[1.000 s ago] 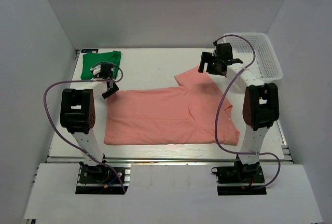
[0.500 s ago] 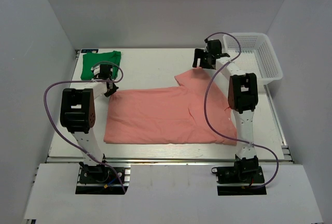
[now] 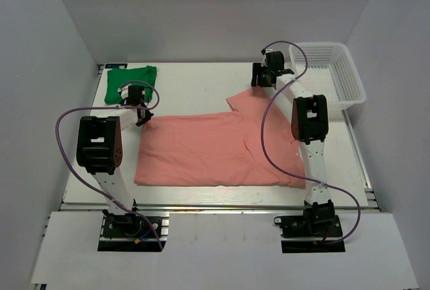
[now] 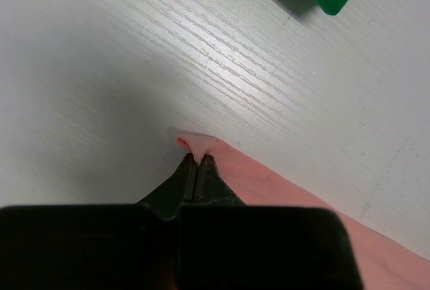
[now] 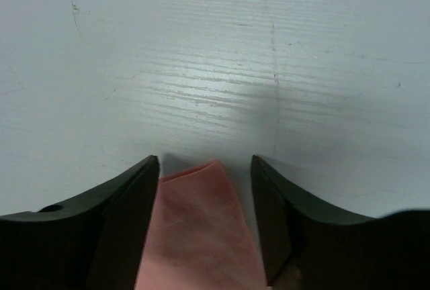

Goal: Fold and stack the t-shirts
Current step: Grap the side of the flattened tshirt furthest away from the robot with both arms, then fold the other side of the tshirt into a rectangle

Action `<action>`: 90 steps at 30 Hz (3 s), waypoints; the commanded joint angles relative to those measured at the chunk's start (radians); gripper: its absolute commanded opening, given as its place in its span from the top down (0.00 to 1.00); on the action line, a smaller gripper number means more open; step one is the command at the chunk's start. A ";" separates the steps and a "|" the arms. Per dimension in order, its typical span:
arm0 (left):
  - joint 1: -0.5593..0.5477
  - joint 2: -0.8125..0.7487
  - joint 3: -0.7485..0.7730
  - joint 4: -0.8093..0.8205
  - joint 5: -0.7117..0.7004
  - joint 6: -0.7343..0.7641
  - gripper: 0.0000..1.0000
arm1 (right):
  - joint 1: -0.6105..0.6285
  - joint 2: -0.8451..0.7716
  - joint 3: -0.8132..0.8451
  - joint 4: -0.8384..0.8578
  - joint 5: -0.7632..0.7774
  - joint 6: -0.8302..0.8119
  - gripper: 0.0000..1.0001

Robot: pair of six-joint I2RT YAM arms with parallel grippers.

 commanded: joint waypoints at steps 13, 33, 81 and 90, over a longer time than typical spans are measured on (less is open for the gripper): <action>-0.008 -0.080 -0.041 -0.012 0.023 0.017 1.00 | 0.088 -0.039 -0.042 -0.125 0.204 -0.052 1.00; -0.017 -0.460 -0.251 -0.028 0.010 0.027 1.00 | 0.098 -1.073 -1.072 0.194 0.358 0.095 1.00; -0.008 -0.620 -0.421 -0.178 -0.140 -0.122 0.67 | 0.091 -1.958 -1.716 -0.448 0.290 0.756 0.76; -0.008 -0.602 -0.223 -0.512 -0.296 -0.302 0.09 | 0.091 -2.018 -1.634 -0.478 0.330 0.785 0.10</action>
